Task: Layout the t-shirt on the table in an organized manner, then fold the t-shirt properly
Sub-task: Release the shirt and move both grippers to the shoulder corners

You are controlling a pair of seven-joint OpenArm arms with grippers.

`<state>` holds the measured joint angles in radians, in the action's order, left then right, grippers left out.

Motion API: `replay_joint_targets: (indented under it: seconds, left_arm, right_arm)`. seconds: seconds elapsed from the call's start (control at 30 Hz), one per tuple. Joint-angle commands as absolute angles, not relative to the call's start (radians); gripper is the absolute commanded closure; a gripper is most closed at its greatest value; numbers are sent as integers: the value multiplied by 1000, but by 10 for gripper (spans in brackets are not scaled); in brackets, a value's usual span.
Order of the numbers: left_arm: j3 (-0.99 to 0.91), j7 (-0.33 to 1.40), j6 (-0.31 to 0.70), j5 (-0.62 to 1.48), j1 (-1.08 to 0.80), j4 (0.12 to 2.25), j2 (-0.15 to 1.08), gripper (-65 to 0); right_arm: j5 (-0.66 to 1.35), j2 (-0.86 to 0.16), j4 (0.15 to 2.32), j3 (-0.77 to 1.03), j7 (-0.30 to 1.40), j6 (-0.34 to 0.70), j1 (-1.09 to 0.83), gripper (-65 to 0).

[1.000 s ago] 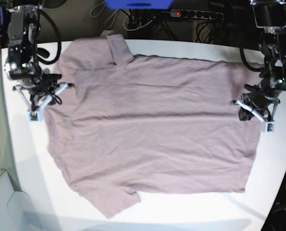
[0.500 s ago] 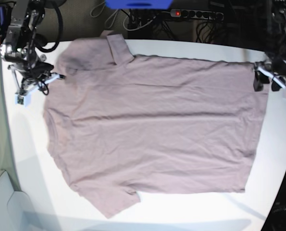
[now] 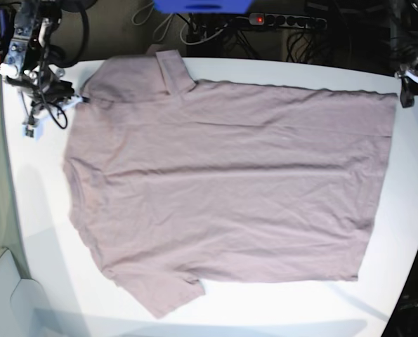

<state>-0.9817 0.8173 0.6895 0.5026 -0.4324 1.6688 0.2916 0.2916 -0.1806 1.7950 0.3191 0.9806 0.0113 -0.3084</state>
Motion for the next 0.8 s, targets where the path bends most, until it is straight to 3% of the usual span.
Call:
replay_joint_targets:
  seconds: [0.0,0.57,0.7,0.77]
  left_arm:
    - [-1006,803,698,516,-440,1682,306,-392]
    - [-1021,792,698,394,-366,1546,314,-395]
    - [-1006,792,698,367,-338,1508,318,-403]
    - [-983,792,698,358,-331,1481,332,-424]
  right_arm:
    - [297,-191,1802,326,960,13,-300,0]
    - [298,-213,1931,384,967,13,-406,0]
    - [298,-213,1931,386,964,35,-417,-111]
    - [298,-209,1931,398,964,117,-418,-196]
